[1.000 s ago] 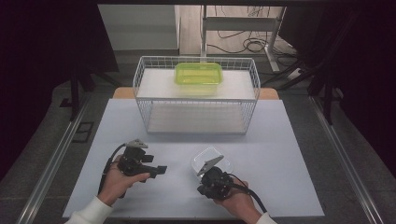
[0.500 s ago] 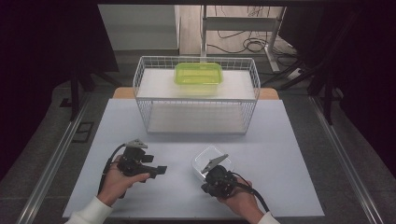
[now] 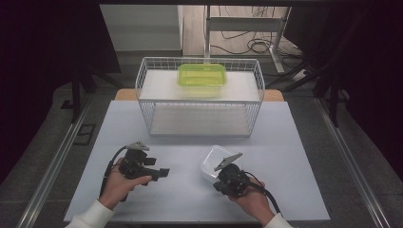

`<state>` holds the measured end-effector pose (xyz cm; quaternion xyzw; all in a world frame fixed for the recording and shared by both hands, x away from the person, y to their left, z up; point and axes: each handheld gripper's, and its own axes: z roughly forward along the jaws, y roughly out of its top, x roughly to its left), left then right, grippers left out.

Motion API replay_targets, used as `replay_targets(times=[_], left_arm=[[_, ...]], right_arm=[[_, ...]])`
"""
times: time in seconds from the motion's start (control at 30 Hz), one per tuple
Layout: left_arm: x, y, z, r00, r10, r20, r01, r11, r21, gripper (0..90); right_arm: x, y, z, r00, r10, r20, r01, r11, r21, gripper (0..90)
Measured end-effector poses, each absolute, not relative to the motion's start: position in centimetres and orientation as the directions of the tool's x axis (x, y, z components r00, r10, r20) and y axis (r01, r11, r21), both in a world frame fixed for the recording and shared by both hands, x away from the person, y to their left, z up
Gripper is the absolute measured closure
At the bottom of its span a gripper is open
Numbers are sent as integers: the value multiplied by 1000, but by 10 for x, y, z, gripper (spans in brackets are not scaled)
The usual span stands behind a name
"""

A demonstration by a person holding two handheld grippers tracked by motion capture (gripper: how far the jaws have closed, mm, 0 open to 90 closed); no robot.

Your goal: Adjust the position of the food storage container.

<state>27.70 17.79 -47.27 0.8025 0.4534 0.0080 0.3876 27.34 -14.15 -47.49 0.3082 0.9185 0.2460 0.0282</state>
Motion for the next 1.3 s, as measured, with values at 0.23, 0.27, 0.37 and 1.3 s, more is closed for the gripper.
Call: replay_targets(times=[0.23, 0.27, 0.37, 1.3], left_arm=[[277, 178, -474, 592, 733, -336, 722, -297, 625, 230], [277, 178, -474, 592, 733, -335, 722, -298, 624, 230], [277, 178, -474, 589, 734, -337, 724, -294, 624, 230], [277, 178, -474, 575, 737, -354, 732, -271, 625, 226]], right_arm=[[278, -150, -475, -794, 601, 93, 568, 677, 468, 891], [279, -151, -475, -790, 606, 93, 571, 674, 468, 891], [281, -156, -475, -783, 615, 92, 580, 668, 466, 891], [292, -183, -472, -754, 643, 133, 617, 624, 480, 890]])
